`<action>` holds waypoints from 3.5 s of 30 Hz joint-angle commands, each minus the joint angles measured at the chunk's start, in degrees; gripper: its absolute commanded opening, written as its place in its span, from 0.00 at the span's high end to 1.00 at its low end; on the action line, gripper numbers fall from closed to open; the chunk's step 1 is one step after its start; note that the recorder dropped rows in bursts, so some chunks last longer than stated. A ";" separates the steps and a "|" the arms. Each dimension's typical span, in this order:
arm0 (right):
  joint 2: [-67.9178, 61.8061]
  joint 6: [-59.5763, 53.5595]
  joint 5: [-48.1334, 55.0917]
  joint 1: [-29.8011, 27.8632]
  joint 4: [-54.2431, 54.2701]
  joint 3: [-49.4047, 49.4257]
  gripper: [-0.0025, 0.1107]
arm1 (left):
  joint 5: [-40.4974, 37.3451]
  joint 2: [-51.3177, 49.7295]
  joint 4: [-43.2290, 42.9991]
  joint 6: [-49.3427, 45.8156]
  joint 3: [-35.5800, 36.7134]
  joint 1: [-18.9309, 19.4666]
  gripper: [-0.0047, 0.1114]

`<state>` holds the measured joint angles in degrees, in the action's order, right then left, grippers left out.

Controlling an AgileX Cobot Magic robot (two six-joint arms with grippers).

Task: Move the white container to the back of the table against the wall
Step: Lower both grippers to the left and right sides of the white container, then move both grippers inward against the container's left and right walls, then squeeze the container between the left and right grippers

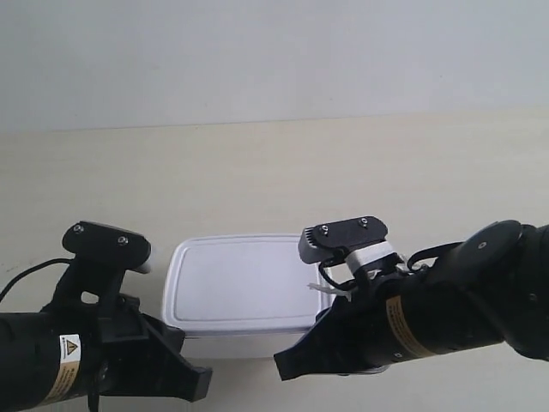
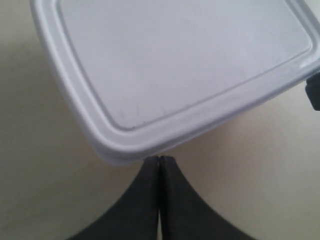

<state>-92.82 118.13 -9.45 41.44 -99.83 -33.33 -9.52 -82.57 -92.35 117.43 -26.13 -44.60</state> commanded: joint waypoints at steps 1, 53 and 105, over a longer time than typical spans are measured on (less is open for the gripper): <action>-0.13 0.37 1.12 0.23 -0.11 -0.95 0.98 | -1.69 -0.74 0.03 -0.34 -0.70 0.13 0.96; -8.90 -2.71 12.96 0.12 -0.11 -10.31 0.98 | 1.13 -17.20 -5.97 -0.74 -15.99 10.73 0.96; -19.09 -31.63 34.42 -0.13 4.93 -19.79 0.98 | 5.57 -27.35 -7.60 -2.18 -31.36 15.00 0.96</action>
<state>-111.94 87.30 24.08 41.44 -94.23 -52.76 -4.95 -108.97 -99.73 115.67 -56.81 -29.73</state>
